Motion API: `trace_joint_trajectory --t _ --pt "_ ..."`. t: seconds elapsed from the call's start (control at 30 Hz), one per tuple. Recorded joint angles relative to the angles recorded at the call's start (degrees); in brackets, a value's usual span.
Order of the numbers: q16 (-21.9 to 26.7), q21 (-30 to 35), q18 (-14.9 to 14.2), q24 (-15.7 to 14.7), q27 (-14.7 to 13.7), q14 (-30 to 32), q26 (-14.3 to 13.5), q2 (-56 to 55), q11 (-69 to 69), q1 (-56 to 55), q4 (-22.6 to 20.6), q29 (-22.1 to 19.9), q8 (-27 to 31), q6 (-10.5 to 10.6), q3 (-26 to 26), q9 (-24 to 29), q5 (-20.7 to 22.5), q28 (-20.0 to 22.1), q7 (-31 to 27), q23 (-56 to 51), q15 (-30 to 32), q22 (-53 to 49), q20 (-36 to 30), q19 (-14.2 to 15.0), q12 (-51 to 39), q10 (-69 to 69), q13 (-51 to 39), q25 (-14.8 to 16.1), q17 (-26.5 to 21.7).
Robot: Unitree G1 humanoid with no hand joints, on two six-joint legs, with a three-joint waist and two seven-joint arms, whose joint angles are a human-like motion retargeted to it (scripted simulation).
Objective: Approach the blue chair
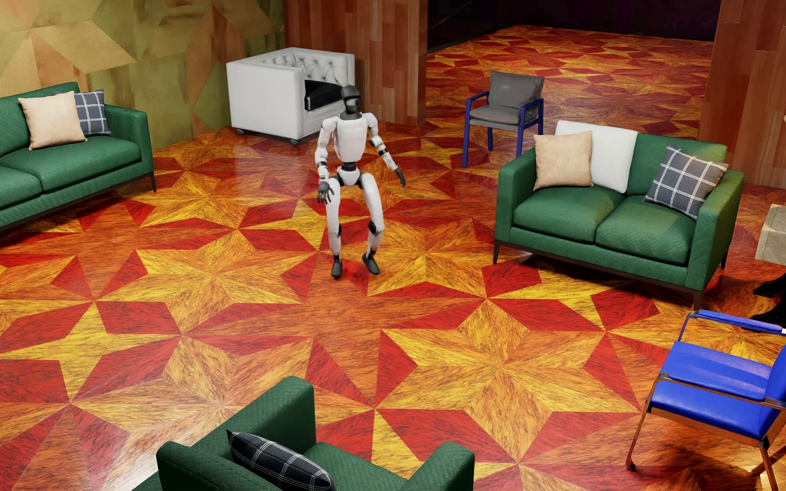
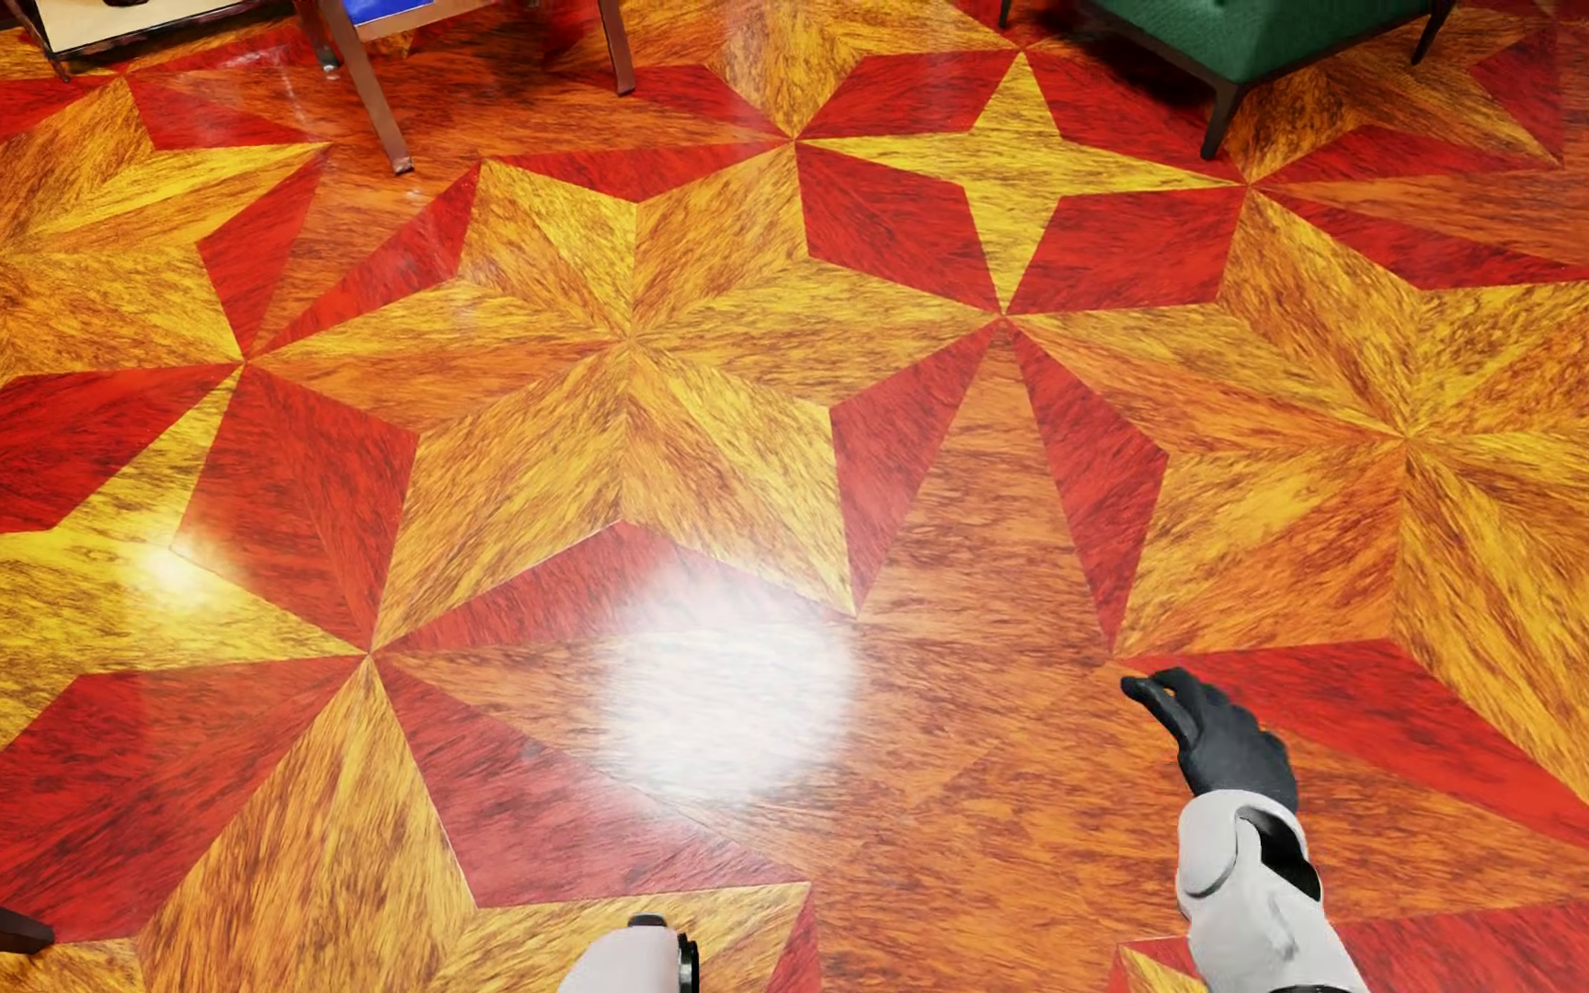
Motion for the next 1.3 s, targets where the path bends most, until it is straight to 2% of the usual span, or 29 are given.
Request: trace_joint_trajectory --t 0.07,0.1,0.13,0.2,0.23,0.3,0.33,0.37,0.4,0.43,0.5,0.53,0.57,0.67,0.77,0.8,0.83,0.87,0.93,0.97,1.0,1.03,1.07,1.1,1.13,1.2,1.23,1.27,1.3 --pt "-2.77 6.81 -3.27 -2.82 2.37 5.65 0.37 4.64 -2.11 1.25 -2.19 3.69 0.03 -0.52 1.82 -0.51 -0.47 3.56 -0.99 -0.02 -2.10 -2.91 7.01 2.03 5.28 -22.50 -10.47 -0.80 -2.49" --pt "-4.72 10.02 -10.15 -3.65 3.67 7.83 0.90 7.23 -3.84 3.59 -2.74 6.00 -0.32 -0.86 2.38 -0.92 -0.30 4.47 -1.74 -0.45 -2.93 -3.79 10.14 3.18 7.30 -35.95 -14.85 -1.66 -3.03" --pt "-6.80 12.26 -14.32 -3.81 4.78 5.74 1.60 9.77 -4.56 5.99 -2.56 8.06 -0.55 -1.06 2.92 -1.31 -0.29 4.89 -1.98 -1.26 -3.99 -4.34 12.62 4.79 9.19 -45.41 -18.01 -2.39 -2.89" --pt "-11.68 13.23 -6.68 -3.07 6.42 12.03 2.29 14.36 -4.16 8.85 -1.85 7.71 -0.71 -1.29 3.77 -1.77 -2.01 3.21 5.77 -3.93 -4.82 -3.53 14.43 8.58 11.36 -45.84 -19.59 -2.96 -1.37" --pt "-13.67 12.76 -1.11 -0.74 6.11 12.51 2.74 16.07 -1.57 10.01 -3.91 6.25 -0.07 -1.80 4.21 -1.66 -4.38 1.50 5.81 -5.56 -3.15 -1.95 13.23 11.13 11.56 -43.07 -18.19 -2.11 -0.45" --pt "-16.31 11.40 0.65 5.47 5.76 5.22 3.30 15.13 11.32 11.95 -7.81 4.94 2.73 -3.21 4.44 -0.83 -9.83 -2.88 5.11 -7.06 7.31 1.98 9.81 15.08 10.44 -35.77 -11.76 0.89 1.93" --pt "-18.10 12.64 0.67 7.26 6.40 2.51 3.02 11.93 19.95 13.77 -9.28 7.19 6.40 -3.86 4.07 -0.46 -11.84 -5.79 5.05 -5.92 15.31 2.91 9.16 15.58 9.66 -34.48 -8.77 0.96 2.98" --pt "-20.10 15.04 1.02 8.02 7.73 0.64 2.00 6.94 30.04 16.08 -10.57 11.14 10.34 -4.46 3.53 -0.10 -13.76 -8.27 4.96 -3.43 20.63 2.51 9.37 12.63 9.02 -34.71 -6.92 -0.11 3.77" --pt "-22.07 17.99 1.50 8.26 8.67 -0.81 0.46 1.43 39.37 18.68 -12.05 15.87 14.42 -5.13 2.88 0.34 -15.29 -9.42 5.04 0.08 21.58 1.36 9.79 9.84 8.60 -35.56 -5.89 -1.73 4.26" --pt "-23.22 19.24 1.60 8.62 10.81 -2.26 -0.97 -3.97 46.93 21.04 -13.27 18.48 17.97 -5.83 2.21 0.84 -15.42 -8.95 4.67 4.31 19.47 0.28 9.90 9.26 7.75 -36.02 -4.71 -2.12 5.46" --pt "-22.57 17.61 0.99 11.64 15.41 -5.27 -1.20 -14.22 54.46 24.46 -14.45 16.75 21.49 -6.83 0.70 1.49 -13.50 -6.26 2.47 13.05 18.69 -0.08 8.10 9.85 4.15 -35.94 -0.32 0.50 8.81" --pt "-21.71 16.72 0.57 13.30 17.25 -6.72 -0.02 -18.79 54.25 25.76 -14.81 15.10 21.74 -7.10 -0.10 1.59 -12.47 -5.54 1.05 16.44 17.76 -0.22 6.32 9.26 1.22 -35.78 3.02 1.76 9.88" --pt "-20.44 16.78 0.20 14.88 18.04 -8.19 -0.60 -22.64 51.50 26.86 -15.20 15.88 21.13 -7.25 -0.96 1.60 -12.00 -5.22 -0.41 19.43 16.66 -0.05 4.17 8.51 -0.59 -35.48 6.24 2.66 10.30" --pt "-17.14 16.49 -0.53 15.82 15.78 -13.04 -4.65 -27.61 26.86 30.38 -15.98 20.47 17.22 -7.52 -3.61 0.91 -9.94 -4.78 -4.46 19.96 15.83 -0.60 -0.58 5.49 -5.61 -34.87 18.19 4.70 9.35" --pt "-14.45 9.46 -1.14 14.76 16.22 -16.85 -6.92 -21.71 -10.33 35.97 -15.65 15.42 12.84 -7.70 -5.14 -0.77 -6.11 -3.99 -6.52 16.77 22.08 -3.36 -2.82 8.89 -7.20 -36.87 29.01 8.83 10.67" --pt "-13.48 8.35 -1.61 13.99 16.83 -17.69 -6.79 -20.11 -10.73 37.37 -14.76 14.72 11.18 -7.53 -5.47 -1.18 -5.54 -3.75 -6.81 16.73 26.01 -3.95 -3.02 1.14 -7.33 -35.55 31.30 9.18 11.79" --pt "-12.65 8.21 -2.01 13.11 17.20 -17.19 -5.83 -19.53 -8.24 37.23 -13.26 15.02 10.22 -7.07 -5.75 -1.27 -4.47 -3.19 -6.53 17.34 25.81 -4.48 -2.17 -2.93 -7.25 -30.84 31.92 9.01 12.85" --pt "-13.10 8.84 -2.78 11.67 18.13 -13.57 -4.55 -18.84 -4.55 35.35 -11.69 15.57 10.25 -6.28 -5.98 -1.03 -3.21 -1.36 -5.84 18.94 22.59 -4.76 0.12 -3.12 -6.36 -22.42 30.91 8.20 13.45" --pt "-15.07 13.68 -12.85 8.88 18.76 1.51 -1.83 -16.26 1.89 28.36 -9.72 20.37 9.80 -4.75 -6.31 -0.44 -1.38 1.64 -6.99 20.88 15.93 -2.68 3.44 -2.85 -4.42 -2.03 26.95 3.44 13.22" --pt "-14.18 15.00 -13.92 10.22 17.47 7.74 -0.78 -13.85 2.92 24.11 -9.69 22.49 8.71 -4.13 -6.48 -0.20 -0.84 -0.86 -8.82 19.46 13.21 -0.91 1.22 -2.95 -4.43 7.33 24.95 2.01 12.88" --pt "-12.02 13.98 -14.78 13.07 16.09 9.36 -0.67 -11.30 3.43 19.83 -8.47 21.10 7.57 -3.38 -6.64 0.06 -0.21 -5.81 -9.58 17.80 11.03 0.76 -2.46 -2.85 -4.57 15.22 22.65 1.74 12.85" --pt "-10.84 11.51 -12.51 15.20 15.36 7.51 -1.09 -8.92 3.76 15.64 -5.06 16.69 7.05 -2.48 -6.54 0.27 0.70 -10.23 -8.84 15.65 9.13 1.70 -4.46 -2.62 -4.52 20.42 20.39 2.85 13.22" --pt "-11.40 8.19 -8.73 15.38 14.35 6.91 -0.47 -6.60 3.63 12.01 -1.09 10.78 7.46 -1.58 -6.06 0.39 1.70 -11.71 -6.95 14.73 7.54 2.08 -3.79 -2.25 -3.58 22.26 17.66 4.56 13.74" --pt "-12.56 6.42 -6.42 14.29 14.35 6.51 0.77 -4.53 3.39 9.29 2.64 6.46 8.48 -0.81 -5.28 0.40 2.74 -10.94 -4.42 14.45 6.11 2.18 -1.61 -1.83 -2.50 20.74 14.25 5.28 14.33" --pt "-13.44 6.36 -5.85 12.98 14.29 3.98 1.71 -2.92 3.56 7.35 4.93 4.38 9.75 -0.17 -4.35 0.38 3.71 -9.51 -1.92 14.02 4.58 2.26 0.41 -1.38 -1.50 16.39 10.51 5.21 14.68" --pt "-13.67 9.85 -5.65 11.81 12.81 0.80 1.89 -0.48 3.59 4.95 7.32 6.07 12.47 0.70 -2.56 0.10 5.38 -7.95 3.06 12.11 1.69 2.50 2.59 -0.59 0.01 1.32 2.93 3.48 14.16" --pt "-13.65 11.92 -4.61 11.58 10.83 1.81 1.97 0.79 3.08 5.01 7.74 7.56 13.95 1.02 -1.90 -0.19 6.02 -7.60 5.75 10.52 0.44 2.82 3.40 -0.21 0.64 -9.31 -0.40 2.64 13.46" --pt "-13.70 13.56 -5.31 11.38 9.17 3.92 2.38 2.12 2.14 5.71 7.28 8.74 15.50 1.22 -1.47 -0.56 6.56 -7.65 7.22 8.83 -0.55 3.32 4.09 0.16 1.10 -21.31 -3.26 2.01 12.87" --pt "-13.80 14.43 -7.40 11.12 7.90 5.38 2.70 3.44 1.44 6.94 6.01 9.45 17.13 1.29 -1.11 -0.96 6.95 -7.65 5.17 7.09 -1.75 3.75 4.82 0.58 1.60 -32.85 -5.58 1.95 12.65"
